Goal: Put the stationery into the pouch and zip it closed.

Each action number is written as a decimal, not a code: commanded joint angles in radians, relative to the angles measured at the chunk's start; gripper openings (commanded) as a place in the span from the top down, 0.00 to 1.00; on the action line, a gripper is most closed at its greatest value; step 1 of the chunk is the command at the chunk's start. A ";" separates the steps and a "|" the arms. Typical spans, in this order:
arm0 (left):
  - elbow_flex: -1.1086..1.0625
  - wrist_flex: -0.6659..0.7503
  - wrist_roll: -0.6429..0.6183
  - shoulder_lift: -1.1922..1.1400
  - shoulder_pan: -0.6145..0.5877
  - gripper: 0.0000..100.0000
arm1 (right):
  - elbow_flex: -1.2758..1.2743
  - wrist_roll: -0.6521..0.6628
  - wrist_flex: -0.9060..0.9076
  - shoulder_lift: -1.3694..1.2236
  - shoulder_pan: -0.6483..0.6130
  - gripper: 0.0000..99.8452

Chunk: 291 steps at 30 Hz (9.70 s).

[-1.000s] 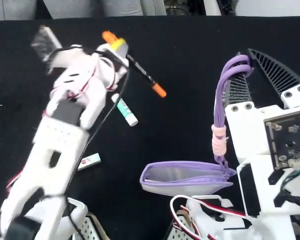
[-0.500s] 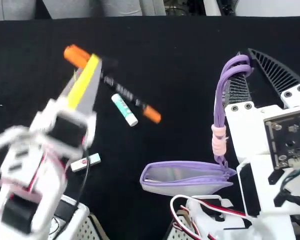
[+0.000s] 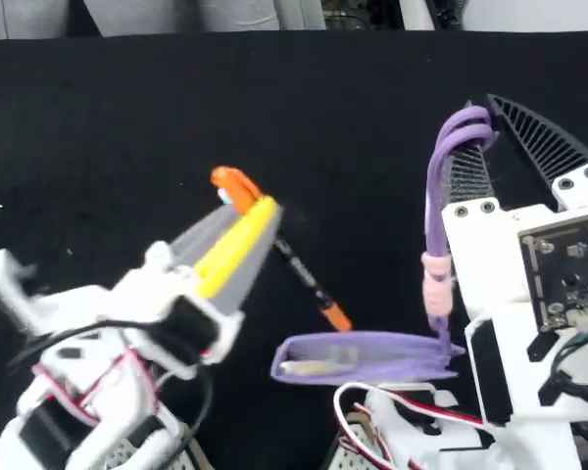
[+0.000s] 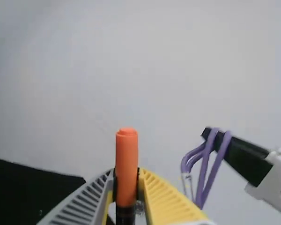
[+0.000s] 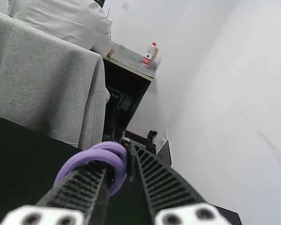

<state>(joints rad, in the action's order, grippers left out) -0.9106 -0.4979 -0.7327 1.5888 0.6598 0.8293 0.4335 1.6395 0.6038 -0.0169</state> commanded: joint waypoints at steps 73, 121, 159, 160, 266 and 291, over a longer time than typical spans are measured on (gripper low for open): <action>-0.211 -0.015 0.640 -0.127 0.265 0.81 | -0.008 0.009 -0.009 -0.001 0.014 0.99; 0.185 0.138 0.104 -1.445 -0.516 0.81 | -0.321 -0.120 -0.333 -0.001 0.008 0.99; 0.495 0.020 0.083 -1.781 -0.430 0.98 | -0.321 -0.118 -0.328 0.001 0.008 0.99; 0.495 0.020 0.083 -1.781 -0.430 0.95 | -0.321 -0.118 -0.330 0.001 0.008 0.99; -0.317 -0.032 0.534 -0.196 0.228 0.78 | -0.372 -0.110 -0.364 0.002 -0.048 0.99; -0.148 -0.055 0.534 -0.137 -0.524 0.79 | -0.371 -0.110 -0.364 0.007 -0.046 0.99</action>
<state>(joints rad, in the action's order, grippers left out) -1.1914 -0.4227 -0.2002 1.4185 0.2041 0.4534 0.3214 1.2988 0.5854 -0.0660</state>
